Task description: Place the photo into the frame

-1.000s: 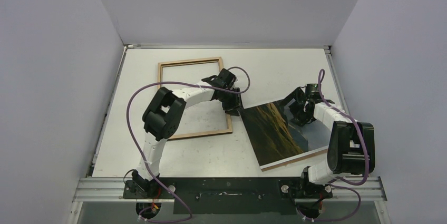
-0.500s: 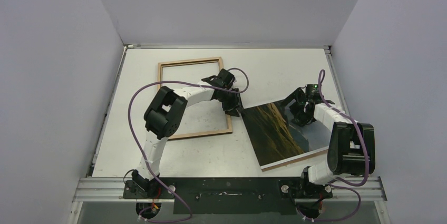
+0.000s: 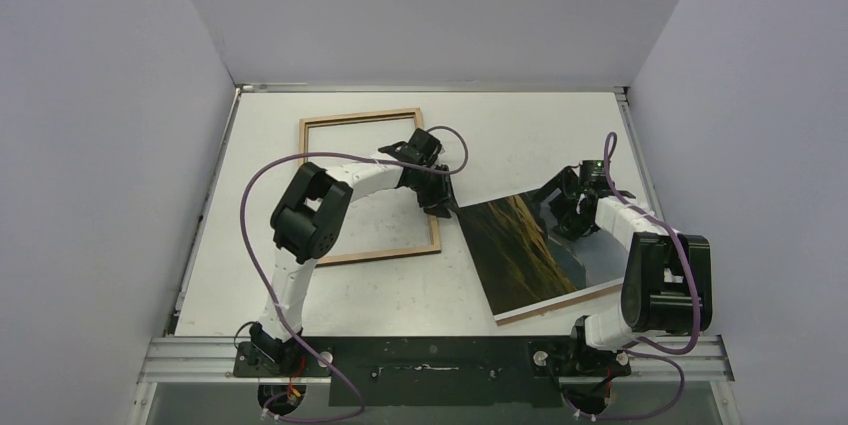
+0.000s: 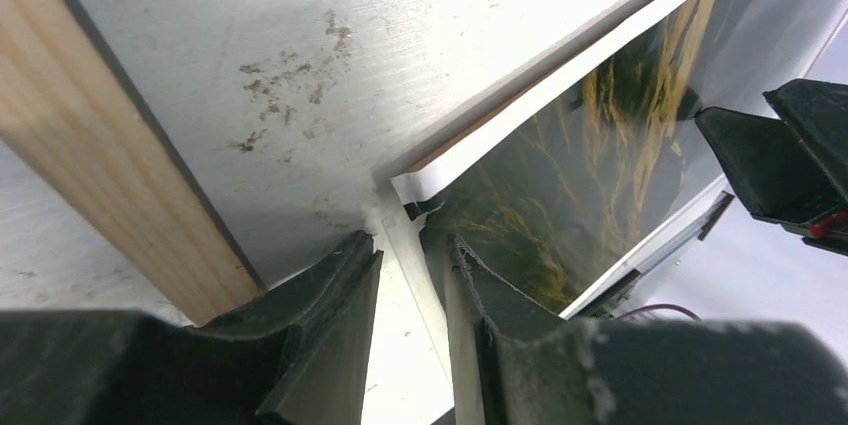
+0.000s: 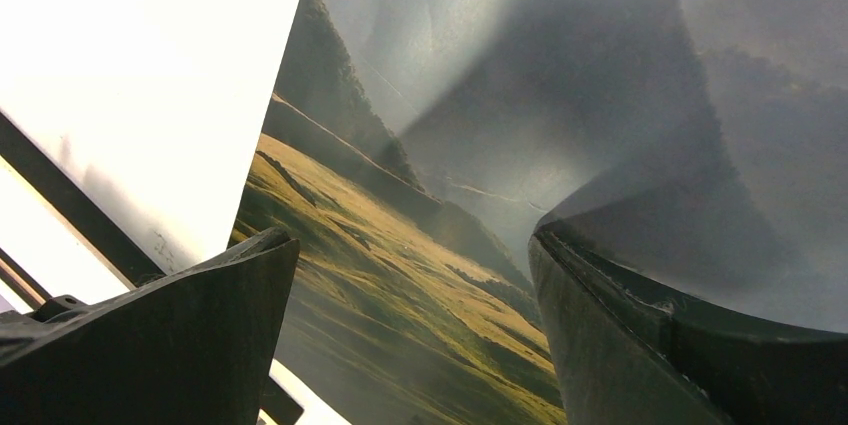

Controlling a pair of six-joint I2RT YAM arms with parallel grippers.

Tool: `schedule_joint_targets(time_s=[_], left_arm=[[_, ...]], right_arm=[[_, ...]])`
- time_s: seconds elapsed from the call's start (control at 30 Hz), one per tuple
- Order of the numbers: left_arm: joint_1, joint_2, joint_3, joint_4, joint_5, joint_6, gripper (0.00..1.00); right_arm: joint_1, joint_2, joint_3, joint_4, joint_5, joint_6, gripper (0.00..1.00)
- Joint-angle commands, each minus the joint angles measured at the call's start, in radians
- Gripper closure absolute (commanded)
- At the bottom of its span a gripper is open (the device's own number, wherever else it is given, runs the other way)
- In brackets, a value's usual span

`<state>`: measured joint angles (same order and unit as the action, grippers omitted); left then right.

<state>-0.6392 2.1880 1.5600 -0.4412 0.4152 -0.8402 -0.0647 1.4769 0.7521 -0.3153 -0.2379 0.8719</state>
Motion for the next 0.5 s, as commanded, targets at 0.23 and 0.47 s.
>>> schedule_joint_targets(time_s=[0.23,0.47], left_arm=[[-0.015,-0.056,-0.093,-0.013,-0.078,0.062,0.73],[-0.054,-0.109,-0.132,-0.007,-0.092,0.103,0.72]], right_arm=[[-0.002,0.013,-0.054,-0.095,0.053,-0.016,0.13],[0.012,-0.007,-0.030,-0.104,0.046,-0.043,0.12]])
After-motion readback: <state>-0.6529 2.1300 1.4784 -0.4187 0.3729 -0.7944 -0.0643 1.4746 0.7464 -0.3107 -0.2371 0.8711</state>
